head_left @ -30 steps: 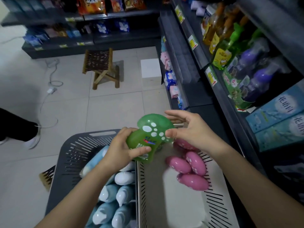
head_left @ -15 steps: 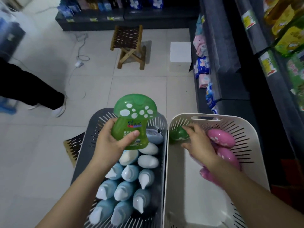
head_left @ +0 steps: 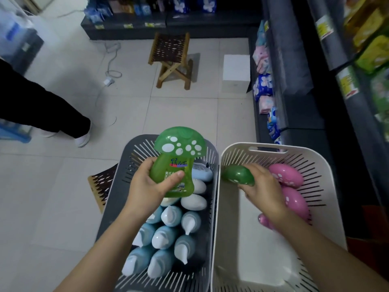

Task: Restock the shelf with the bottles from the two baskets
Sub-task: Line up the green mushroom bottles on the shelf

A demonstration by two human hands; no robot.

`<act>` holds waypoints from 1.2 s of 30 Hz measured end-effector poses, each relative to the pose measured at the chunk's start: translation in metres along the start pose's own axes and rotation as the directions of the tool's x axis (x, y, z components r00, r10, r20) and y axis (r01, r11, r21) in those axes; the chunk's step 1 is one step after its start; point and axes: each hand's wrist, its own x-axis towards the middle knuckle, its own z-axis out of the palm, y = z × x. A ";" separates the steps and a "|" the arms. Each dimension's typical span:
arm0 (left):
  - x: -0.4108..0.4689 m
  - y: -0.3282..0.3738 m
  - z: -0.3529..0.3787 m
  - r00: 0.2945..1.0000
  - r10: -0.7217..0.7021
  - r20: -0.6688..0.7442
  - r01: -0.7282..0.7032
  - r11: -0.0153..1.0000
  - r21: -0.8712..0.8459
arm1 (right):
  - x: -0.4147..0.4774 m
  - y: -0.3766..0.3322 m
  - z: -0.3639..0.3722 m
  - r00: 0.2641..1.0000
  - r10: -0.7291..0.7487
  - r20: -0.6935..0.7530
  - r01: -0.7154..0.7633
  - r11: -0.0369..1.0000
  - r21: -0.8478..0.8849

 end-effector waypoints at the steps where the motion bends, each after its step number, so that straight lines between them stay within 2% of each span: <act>1: -0.002 0.006 0.000 1.000 0.004 0.009 -0.004 1.000 0.001 | -0.004 -0.004 -0.010 0.999 0.008 -0.031 -0.007 0.999 0.053; 5: -0.015 0.039 0.001 0.997 0.052 0.058 -0.051 0.999 -0.011 | -0.025 -0.023 -0.059 0.983 0.129 -0.127 -0.102 0.974 0.201; 9: -0.030 0.074 0.000 0.987 0.114 0.111 -0.109 0.993 -0.042 | -0.051 -0.044 -0.112 0.930 0.292 -0.225 -0.207 0.919 0.336; 16: -0.049 0.127 -0.004 0.949 0.219 0.228 -0.201 0.974 -0.101 | -0.106 -0.084 -0.186 0.847 0.385 -0.367 -0.224 0.884 0.409; 20: -0.061 0.143 -0.016 0.896 0.297 0.331 -0.260 0.954 -0.152 | -0.151 -0.112 -0.206 0.759 0.457 -0.464 -0.245 0.860 0.447; 28: -0.114 0.165 -0.042 0.720 0.433 0.542 -0.354 0.901 -0.250 | -0.276 -0.188 -0.217 0.584 0.547 -0.599 -0.206 0.814 0.543; 33: -0.180 0.187 -0.022 0.556 0.535 0.636 -0.361 0.845 -0.395 | -0.373 -0.220 -0.228 0.409 0.614 -0.674 -0.256 0.787 0.562; 36: -0.233 0.199 -0.011 0.424 0.585 0.691 -0.363 0.809 -0.462 | -0.434 -0.238 -0.241 0.292 0.643 -0.708 -0.284 0.765 0.578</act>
